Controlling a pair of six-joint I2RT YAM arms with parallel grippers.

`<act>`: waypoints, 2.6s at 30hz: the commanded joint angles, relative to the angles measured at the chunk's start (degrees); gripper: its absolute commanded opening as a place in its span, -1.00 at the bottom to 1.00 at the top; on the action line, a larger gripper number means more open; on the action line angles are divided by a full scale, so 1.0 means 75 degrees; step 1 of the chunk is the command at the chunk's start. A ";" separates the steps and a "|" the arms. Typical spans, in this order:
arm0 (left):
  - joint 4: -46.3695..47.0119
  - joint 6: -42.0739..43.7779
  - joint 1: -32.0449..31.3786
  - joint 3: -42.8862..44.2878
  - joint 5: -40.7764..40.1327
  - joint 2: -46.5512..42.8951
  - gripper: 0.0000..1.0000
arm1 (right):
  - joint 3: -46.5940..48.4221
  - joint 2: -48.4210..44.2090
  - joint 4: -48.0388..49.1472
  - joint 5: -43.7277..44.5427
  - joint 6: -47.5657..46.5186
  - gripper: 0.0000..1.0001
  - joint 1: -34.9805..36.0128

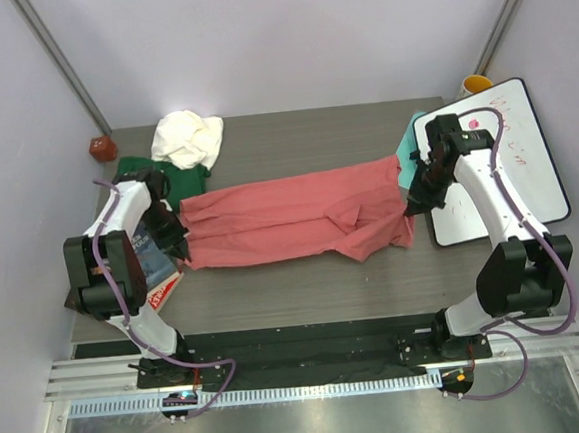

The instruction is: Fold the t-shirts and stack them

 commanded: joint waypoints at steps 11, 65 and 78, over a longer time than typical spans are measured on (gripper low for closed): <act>-0.0208 0.0224 0.0027 0.1633 -0.0491 0.0972 -0.99 | 0.2311 0.1787 0.0656 -0.0124 -0.0111 -0.98 -0.0120; -0.0208 0.0294 0.0016 0.4365 -0.0797 0.3001 -0.32 | 0.4655 0.5025 0.1546 -0.1038 0.1144 -0.32 -0.0449; 0.0518 0.0025 -0.0603 0.3146 -0.0187 0.2227 -0.30 | 0.1294 0.2552 0.1816 -0.0991 -0.0018 0.01 0.0441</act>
